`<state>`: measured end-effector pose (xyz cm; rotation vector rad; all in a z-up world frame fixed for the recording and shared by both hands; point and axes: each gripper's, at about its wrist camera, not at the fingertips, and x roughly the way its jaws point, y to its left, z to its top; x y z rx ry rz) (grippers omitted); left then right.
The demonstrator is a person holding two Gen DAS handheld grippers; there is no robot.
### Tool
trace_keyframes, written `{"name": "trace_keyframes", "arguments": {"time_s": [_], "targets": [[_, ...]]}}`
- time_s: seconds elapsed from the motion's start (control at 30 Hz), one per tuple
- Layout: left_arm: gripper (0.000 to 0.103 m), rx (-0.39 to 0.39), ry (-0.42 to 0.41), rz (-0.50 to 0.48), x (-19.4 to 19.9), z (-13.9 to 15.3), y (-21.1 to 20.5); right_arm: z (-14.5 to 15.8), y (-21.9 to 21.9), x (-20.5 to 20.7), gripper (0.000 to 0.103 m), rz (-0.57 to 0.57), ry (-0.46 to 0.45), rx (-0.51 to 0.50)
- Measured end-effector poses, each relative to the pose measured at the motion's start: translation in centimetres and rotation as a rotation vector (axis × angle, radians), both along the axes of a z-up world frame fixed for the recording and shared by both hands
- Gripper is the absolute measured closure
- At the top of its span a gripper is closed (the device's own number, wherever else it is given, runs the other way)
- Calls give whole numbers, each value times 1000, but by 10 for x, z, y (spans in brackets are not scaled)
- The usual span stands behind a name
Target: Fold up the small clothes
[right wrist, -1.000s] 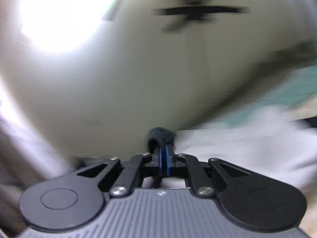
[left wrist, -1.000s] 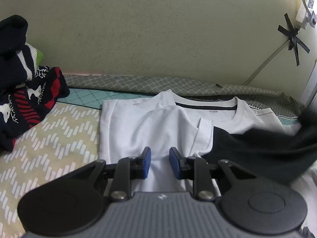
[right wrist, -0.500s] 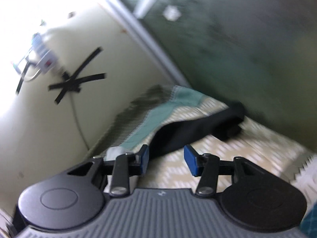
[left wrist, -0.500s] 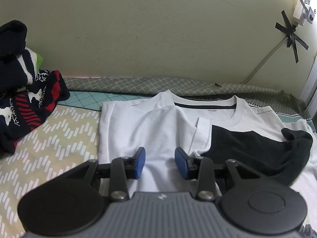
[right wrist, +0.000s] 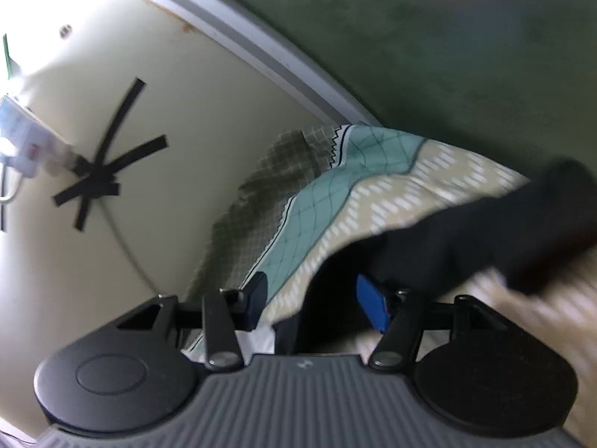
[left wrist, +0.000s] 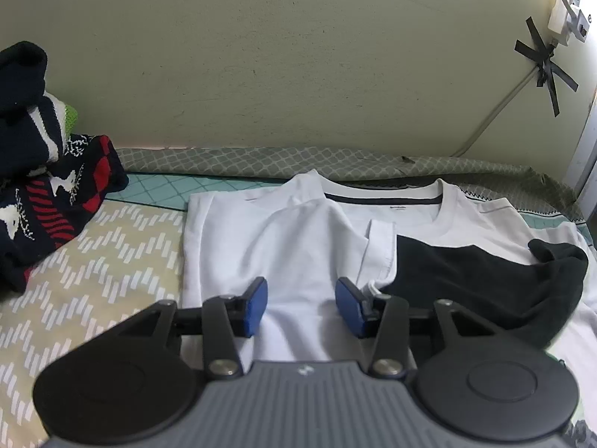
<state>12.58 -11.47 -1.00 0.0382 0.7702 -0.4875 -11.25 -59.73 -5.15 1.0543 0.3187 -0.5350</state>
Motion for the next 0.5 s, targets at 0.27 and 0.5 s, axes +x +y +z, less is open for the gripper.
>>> {"name": "trace_keyframes", "arguments": {"time_s": [0.27,0.5], "targets": [[60,13,-5,-7,-1,0,-3,56,7,-12,100,-220,-111,-285],[56,-21,7,-3,0,2,1,139,115,19,100,48,-226,-640]]}}
